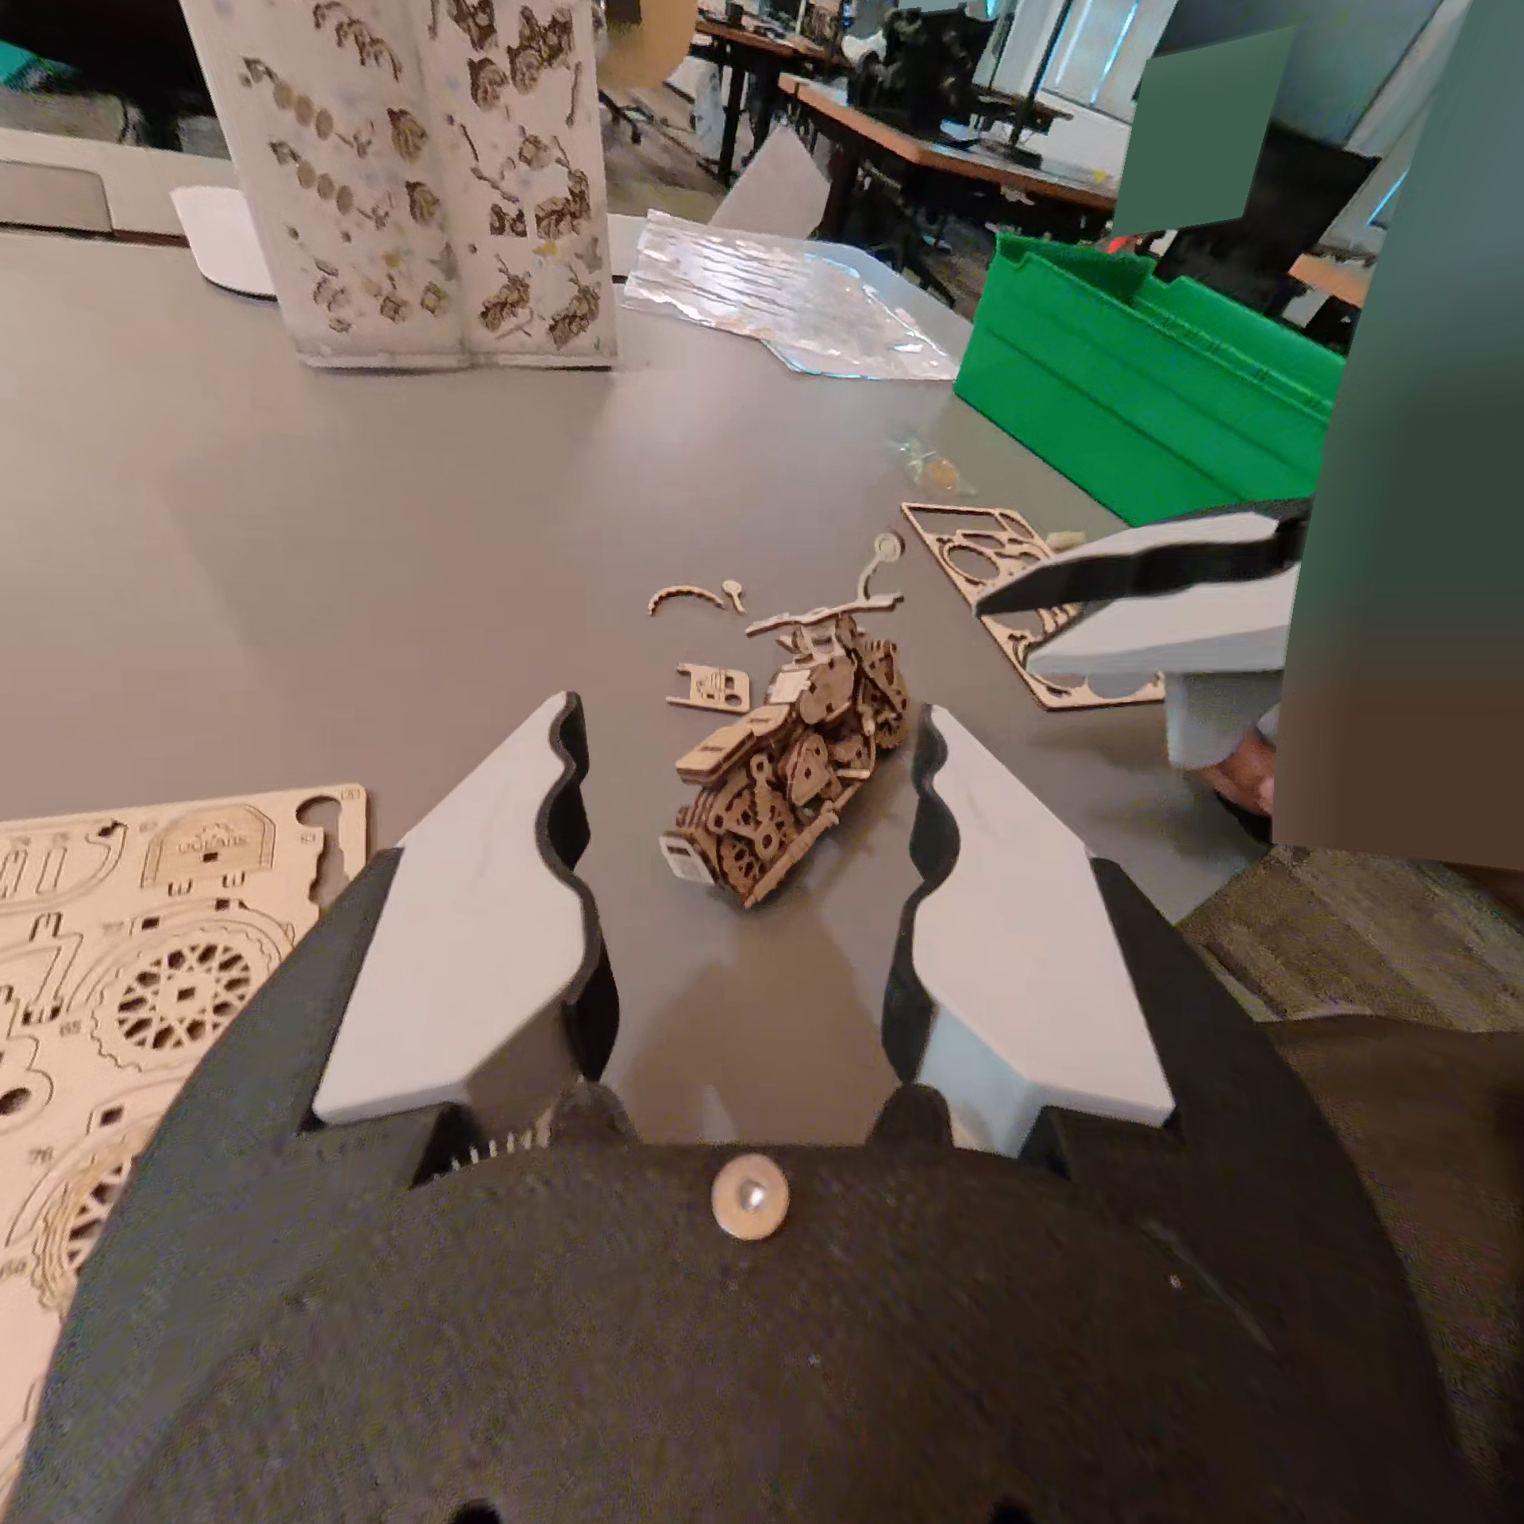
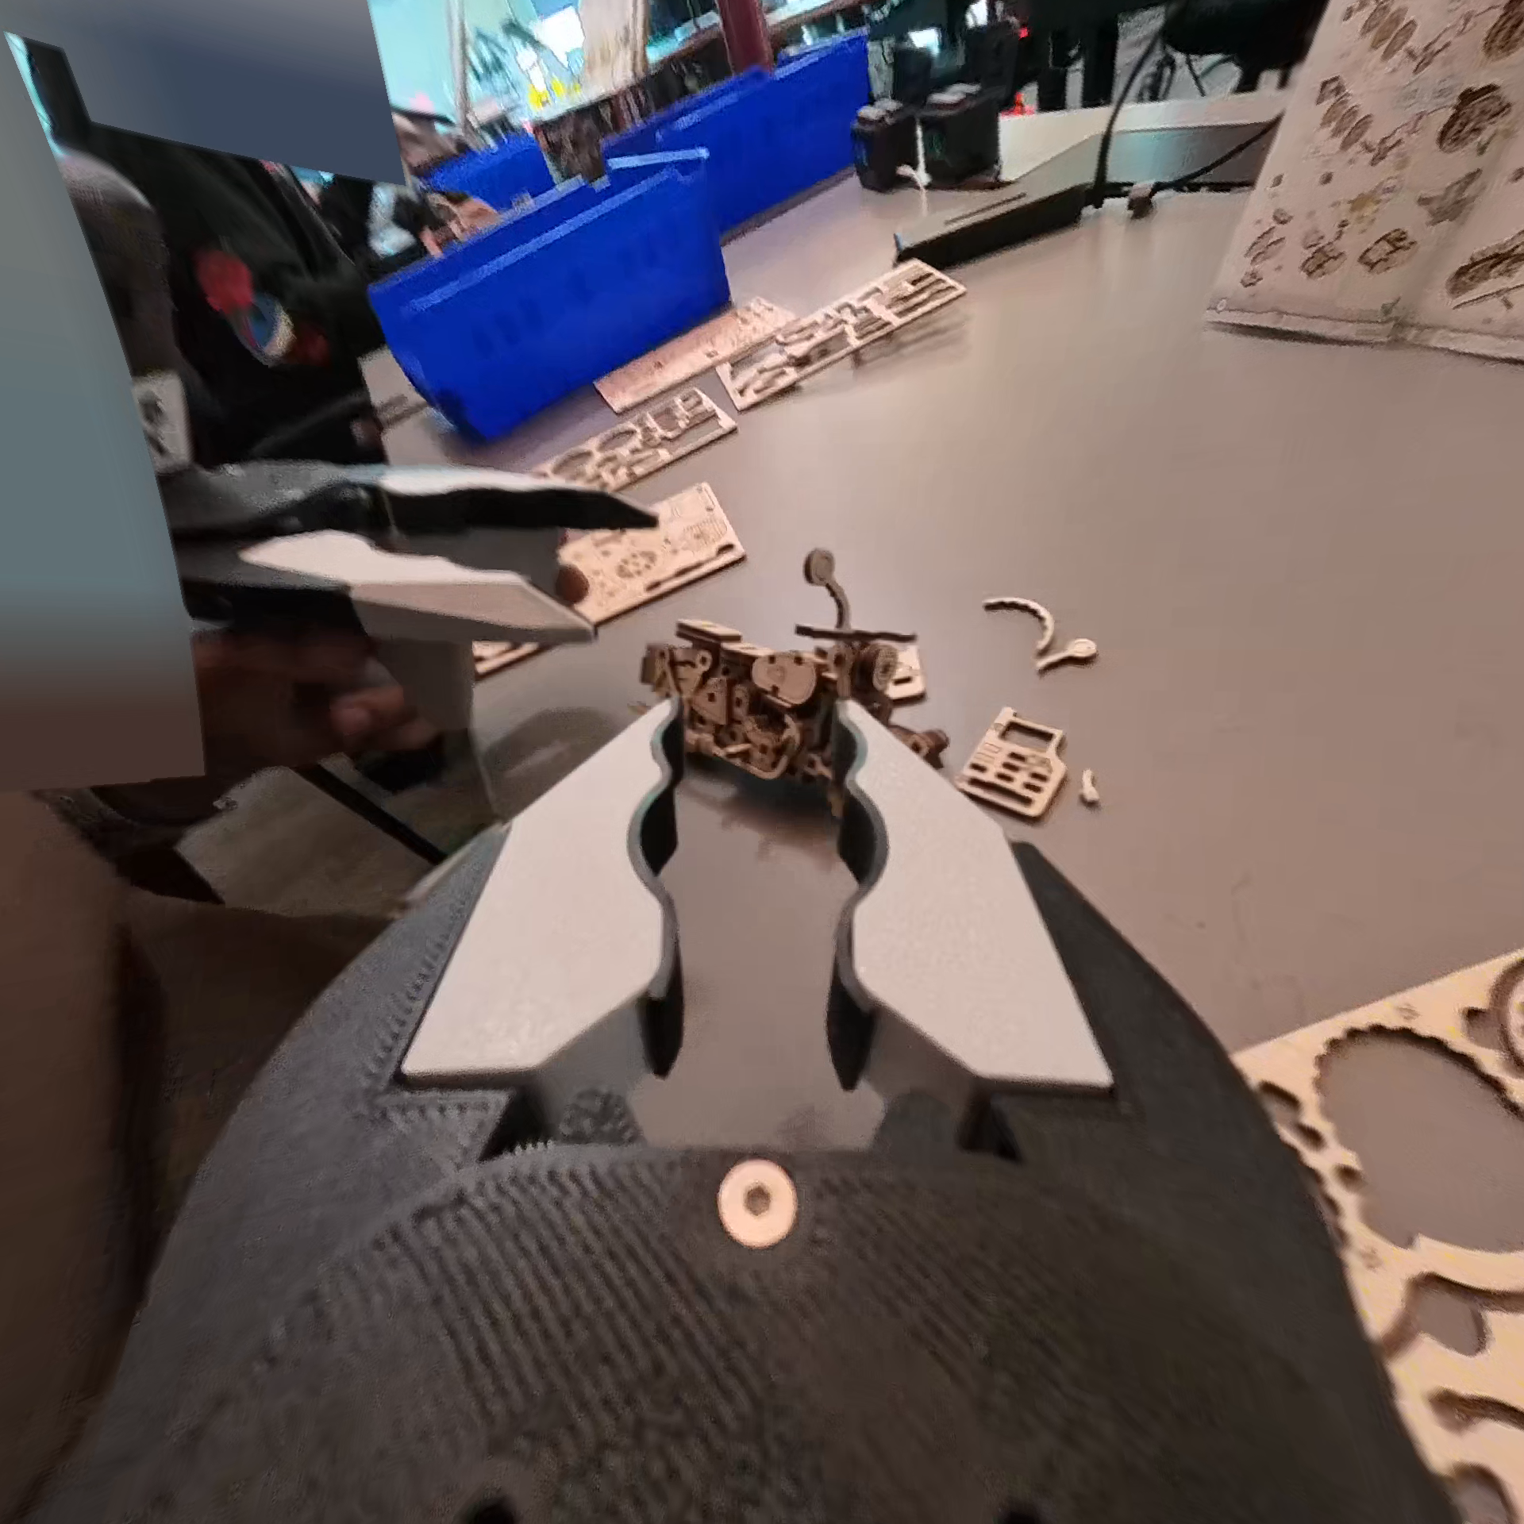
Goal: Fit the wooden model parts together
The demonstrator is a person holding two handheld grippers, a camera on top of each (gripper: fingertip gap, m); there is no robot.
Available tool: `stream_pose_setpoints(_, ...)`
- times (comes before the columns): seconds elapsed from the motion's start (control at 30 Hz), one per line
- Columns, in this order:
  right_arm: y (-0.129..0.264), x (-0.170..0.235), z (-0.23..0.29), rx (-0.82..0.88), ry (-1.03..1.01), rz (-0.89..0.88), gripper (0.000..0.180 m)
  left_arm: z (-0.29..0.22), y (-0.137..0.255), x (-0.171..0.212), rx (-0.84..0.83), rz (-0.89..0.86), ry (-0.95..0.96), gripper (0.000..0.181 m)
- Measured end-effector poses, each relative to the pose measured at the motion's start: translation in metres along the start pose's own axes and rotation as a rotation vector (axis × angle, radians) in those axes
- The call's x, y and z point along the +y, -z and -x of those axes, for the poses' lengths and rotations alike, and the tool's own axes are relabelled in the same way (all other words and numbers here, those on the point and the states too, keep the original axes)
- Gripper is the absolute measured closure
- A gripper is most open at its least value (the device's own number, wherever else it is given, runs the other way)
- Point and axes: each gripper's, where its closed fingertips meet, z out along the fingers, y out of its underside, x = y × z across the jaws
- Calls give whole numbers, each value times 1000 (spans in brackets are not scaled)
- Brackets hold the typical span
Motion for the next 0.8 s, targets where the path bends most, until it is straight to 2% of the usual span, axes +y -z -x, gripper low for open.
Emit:
stream_pose_setpoints(0.27,-20,-4,-9,-1,51,11,149,4,-29,-14,68,-5,60,110)
stream_pose_setpoints(0.37,-15,-10,-21,56,59,-19,151,2,-25,-18,101,-35,86,111)
stream_pose_setpoints(0.53,7,-15,-26,91,-9,-72,149,3,-8,-24,90,-98,17,117)
stream_pose_setpoints(0.8,5,-7,-37,89,-104,-46,151,14,2,-29,134,-150,155,115)
